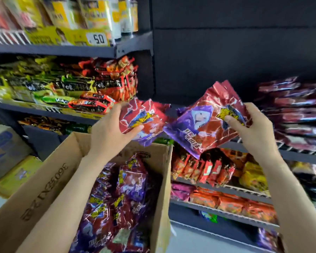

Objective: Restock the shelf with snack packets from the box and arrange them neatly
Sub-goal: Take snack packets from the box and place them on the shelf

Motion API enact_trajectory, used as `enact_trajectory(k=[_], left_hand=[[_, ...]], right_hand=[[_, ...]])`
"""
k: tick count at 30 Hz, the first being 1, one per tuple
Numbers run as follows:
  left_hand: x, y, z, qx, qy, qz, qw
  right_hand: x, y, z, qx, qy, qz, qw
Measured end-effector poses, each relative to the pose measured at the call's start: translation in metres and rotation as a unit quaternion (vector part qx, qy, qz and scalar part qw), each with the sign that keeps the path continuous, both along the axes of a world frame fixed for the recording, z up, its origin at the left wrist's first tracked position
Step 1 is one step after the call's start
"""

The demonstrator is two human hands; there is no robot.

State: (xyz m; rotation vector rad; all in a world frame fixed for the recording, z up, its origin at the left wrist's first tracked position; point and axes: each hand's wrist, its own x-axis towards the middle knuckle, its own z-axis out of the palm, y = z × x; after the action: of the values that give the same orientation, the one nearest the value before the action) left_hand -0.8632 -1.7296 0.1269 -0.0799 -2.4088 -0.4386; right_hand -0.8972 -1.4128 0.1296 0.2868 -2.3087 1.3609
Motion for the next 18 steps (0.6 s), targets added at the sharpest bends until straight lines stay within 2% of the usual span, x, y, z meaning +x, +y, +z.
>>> enact_trajectory(k=[4, 6, 9, 12, 18], left_hand=[[-0.035, 0.054, 0.018, -0.002, 0.09, -0.009, 0.996], [-0.054, 0.078, 0.024, -0.005, 0.118, -0.011, 0.993], [-0.081, 0.11, 0.025, 0.007, 0.127, -0.024, 0.992], [-0.106, 0.14, 0.022, -0.007, 0.123, -0.038, 0.992], [-0.146, 0.203, 0.018, -0.102, 0.123, -0.096, 0.983]], right_hand=[[-0.02, 0.049, 0.017, -0.035, 0.063, -0.115, 0.991], [-0.032, 0.068, 0.016, -0.005, 0.109, -0.172, 0.979], [-0.053, 0.088, -0.002, 0.096, 0.162, -0.218, 0.958], [-0.066, 0.099, -0.025, 0.217, 0.195, -0.212, 0.933], [-0.066, 0.124, -0.058, 0.363, 0.213, -0.13, 0.898]])
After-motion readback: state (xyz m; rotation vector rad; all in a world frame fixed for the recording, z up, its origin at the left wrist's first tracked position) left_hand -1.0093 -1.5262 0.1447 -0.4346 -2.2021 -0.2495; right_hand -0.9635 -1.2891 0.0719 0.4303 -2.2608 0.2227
